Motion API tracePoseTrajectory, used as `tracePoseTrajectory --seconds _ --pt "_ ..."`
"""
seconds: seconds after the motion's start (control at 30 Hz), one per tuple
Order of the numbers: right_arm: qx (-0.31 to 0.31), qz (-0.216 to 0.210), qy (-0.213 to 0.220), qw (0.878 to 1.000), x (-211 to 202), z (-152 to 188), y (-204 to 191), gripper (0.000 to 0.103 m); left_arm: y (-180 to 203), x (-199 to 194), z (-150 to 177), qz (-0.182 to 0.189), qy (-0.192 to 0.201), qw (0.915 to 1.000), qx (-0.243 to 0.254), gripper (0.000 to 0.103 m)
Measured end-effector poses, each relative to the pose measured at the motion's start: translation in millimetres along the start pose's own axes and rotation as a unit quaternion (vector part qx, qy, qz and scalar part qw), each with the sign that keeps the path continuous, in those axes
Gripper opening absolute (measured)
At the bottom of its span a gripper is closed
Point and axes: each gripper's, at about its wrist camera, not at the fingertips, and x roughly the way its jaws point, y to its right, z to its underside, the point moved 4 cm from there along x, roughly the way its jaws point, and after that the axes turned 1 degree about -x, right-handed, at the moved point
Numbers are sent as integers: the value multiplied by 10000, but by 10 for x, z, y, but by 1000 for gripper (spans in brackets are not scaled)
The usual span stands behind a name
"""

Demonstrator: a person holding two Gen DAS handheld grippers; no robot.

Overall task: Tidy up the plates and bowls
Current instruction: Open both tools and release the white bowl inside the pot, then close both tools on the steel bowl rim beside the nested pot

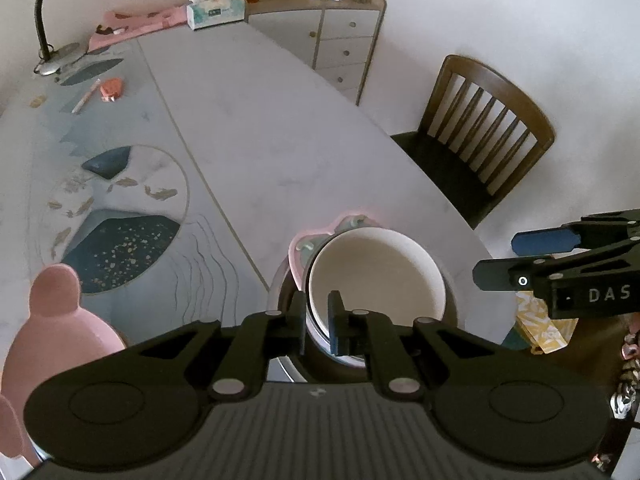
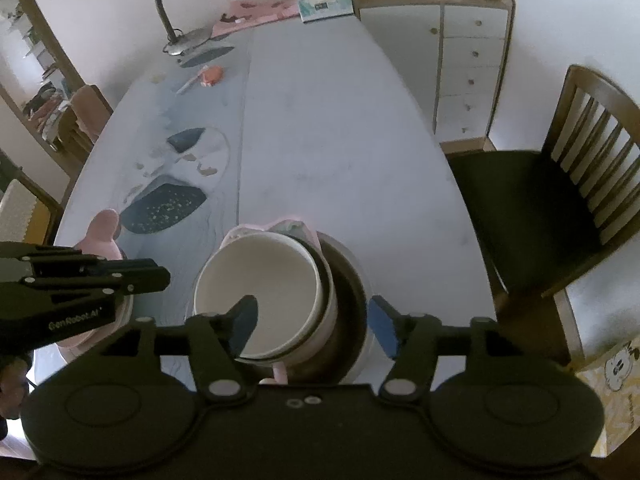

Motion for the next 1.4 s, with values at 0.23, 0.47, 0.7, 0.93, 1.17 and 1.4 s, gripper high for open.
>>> tracePoseTrajectory --seconds 0.23,0.47,0.7,0.93,1.17,1.4 --pt "-216 -19 24 9998 -27 10 74 71 21 9 77 -103 95 9994 -305 15" --pt "-388 -127 -55 9992 -54 40 256 74 82 -30 194 -350 392 9957 -765 64" --pt "-711 -197 80 9972 -46 56 396 85 53 26 359 -581 435 9881 -1356 71" --pt "-903 -392 -23 9951 210 61 549 85 -64 201 553 -1037 290 9808 -1628 71" --pt "-987 -477 -459 9929 600 86 609 73 -119 425 672 -1092 95 9782 -1764 71" --pt "-1058 -556 -822 9894 864 102 537 56 -192 589 744 -904 -87 9727 -2135 56"
